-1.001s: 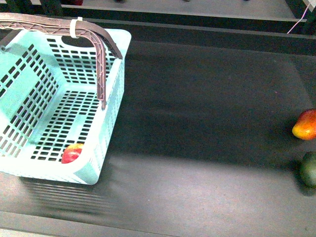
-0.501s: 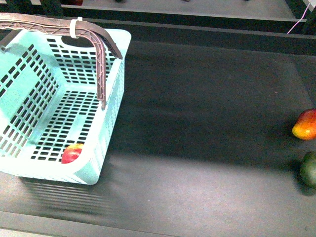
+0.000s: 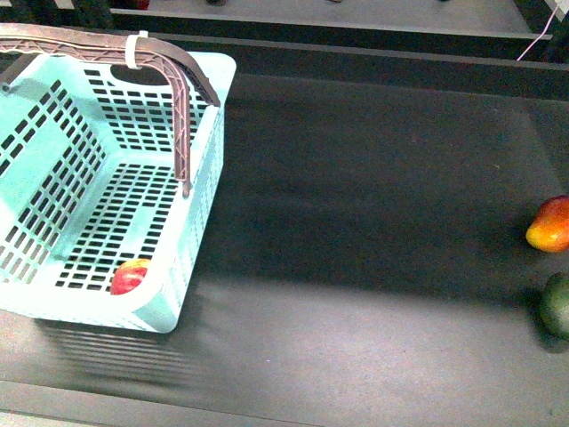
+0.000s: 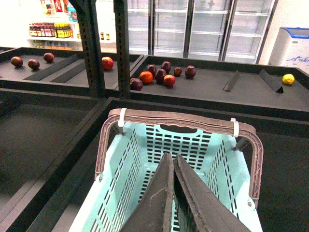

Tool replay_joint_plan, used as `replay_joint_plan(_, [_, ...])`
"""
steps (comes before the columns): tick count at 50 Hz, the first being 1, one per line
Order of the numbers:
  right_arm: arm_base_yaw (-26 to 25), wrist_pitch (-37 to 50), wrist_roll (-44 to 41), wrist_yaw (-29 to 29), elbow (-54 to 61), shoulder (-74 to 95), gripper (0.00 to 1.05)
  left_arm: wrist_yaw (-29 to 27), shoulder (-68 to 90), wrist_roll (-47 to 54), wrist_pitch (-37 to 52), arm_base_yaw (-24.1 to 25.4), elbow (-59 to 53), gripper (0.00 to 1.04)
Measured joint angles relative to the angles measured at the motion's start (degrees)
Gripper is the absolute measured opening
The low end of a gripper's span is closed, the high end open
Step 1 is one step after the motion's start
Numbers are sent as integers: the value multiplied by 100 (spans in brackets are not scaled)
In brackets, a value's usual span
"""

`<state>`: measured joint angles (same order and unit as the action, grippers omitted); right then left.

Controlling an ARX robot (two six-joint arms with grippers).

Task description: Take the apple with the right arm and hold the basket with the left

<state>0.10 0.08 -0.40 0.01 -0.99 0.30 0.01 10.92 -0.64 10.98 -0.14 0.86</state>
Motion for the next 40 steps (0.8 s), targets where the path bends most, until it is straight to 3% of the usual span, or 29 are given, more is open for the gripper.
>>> replay_joint_plan(3, [0, 0, 0, 0, 0, 0, 96, 0, -205, 0, -225, 0, 0, 3])
replay_joint_plan(6, [0, 0, 0, 0, 0, 0, 96, 0, -866, 2, -1021, 0, 0, 3])
replay_joint_plan(40, [0, 0, 0, 0, 0, -2, 96, -2, -1056, 2, -1088, 0, 0, 3])
